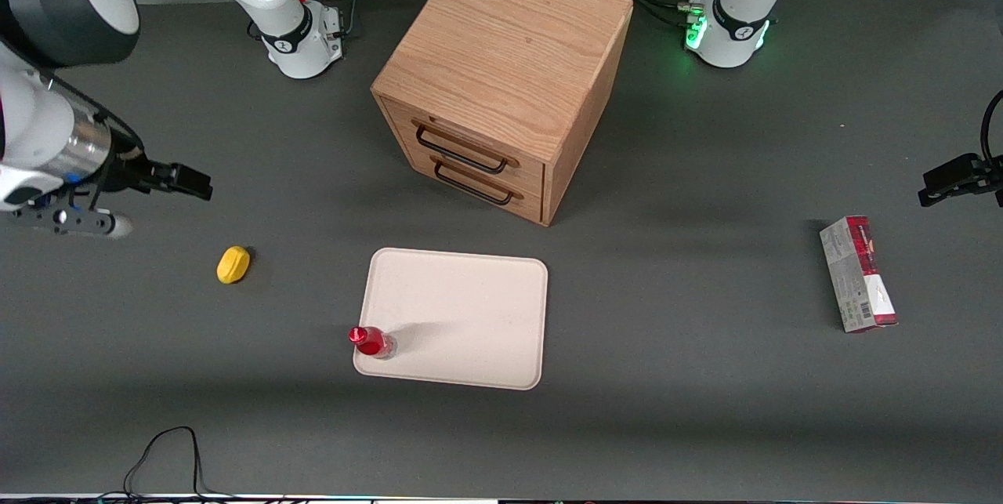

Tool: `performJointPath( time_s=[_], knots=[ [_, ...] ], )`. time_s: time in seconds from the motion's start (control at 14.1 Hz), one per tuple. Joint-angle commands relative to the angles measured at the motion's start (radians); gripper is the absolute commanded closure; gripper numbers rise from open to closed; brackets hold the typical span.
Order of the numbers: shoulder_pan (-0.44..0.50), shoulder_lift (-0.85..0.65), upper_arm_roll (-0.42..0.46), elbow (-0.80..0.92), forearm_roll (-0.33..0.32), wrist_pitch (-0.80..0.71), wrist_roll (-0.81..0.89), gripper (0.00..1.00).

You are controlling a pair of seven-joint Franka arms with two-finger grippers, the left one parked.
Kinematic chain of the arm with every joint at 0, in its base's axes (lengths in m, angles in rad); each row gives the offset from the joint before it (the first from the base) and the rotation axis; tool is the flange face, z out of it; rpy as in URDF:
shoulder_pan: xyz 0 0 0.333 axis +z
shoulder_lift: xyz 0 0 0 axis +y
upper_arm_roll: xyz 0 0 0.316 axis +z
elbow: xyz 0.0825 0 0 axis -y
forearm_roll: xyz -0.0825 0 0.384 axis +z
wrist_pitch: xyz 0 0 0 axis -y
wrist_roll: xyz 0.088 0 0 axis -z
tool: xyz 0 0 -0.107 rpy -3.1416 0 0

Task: Place coke bottle on tray

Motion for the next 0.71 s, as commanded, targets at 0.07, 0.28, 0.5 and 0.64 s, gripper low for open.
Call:
performJointPath(
  time_s=[0.07, 0.28, 0.5, 0.64],
  knots=[
    [-0.037, -0.137, -0.005, -0.117, 0.022, 0.018, -0.128, 0.00],
    [0.021, -0.140, -0.107, -0.099, 0.077, -0.009, -0.173, 0.00],
    [0.066, -0.128, -0.158, -0.075, 0.083, -0.023, -0.177, 0.00],
    [0.067, -0.119, -0.155, -0.074, 0.079, -0.025, -0.177, 0.00]
  ],
)
